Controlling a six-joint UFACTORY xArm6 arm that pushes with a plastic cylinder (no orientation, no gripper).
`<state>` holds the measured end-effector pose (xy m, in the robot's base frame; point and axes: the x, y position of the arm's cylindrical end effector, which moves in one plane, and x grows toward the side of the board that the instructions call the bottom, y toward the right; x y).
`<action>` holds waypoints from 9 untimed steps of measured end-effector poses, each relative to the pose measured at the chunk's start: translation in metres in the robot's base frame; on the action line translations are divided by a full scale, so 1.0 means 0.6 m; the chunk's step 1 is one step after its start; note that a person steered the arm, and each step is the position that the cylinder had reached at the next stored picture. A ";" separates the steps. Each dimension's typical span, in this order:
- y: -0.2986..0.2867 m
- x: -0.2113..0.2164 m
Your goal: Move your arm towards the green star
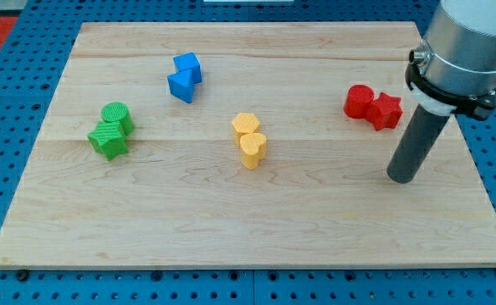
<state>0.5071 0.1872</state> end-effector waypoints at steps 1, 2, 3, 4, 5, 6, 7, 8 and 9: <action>-0.013 0.004; -0.073 0.044; -0.143 0.089; -0.195 0.105; -0.211 0.105; -0.210 0.105; -0.206 0.105; -0.203 0.105; -0.230 0.111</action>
<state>0.5735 0.0493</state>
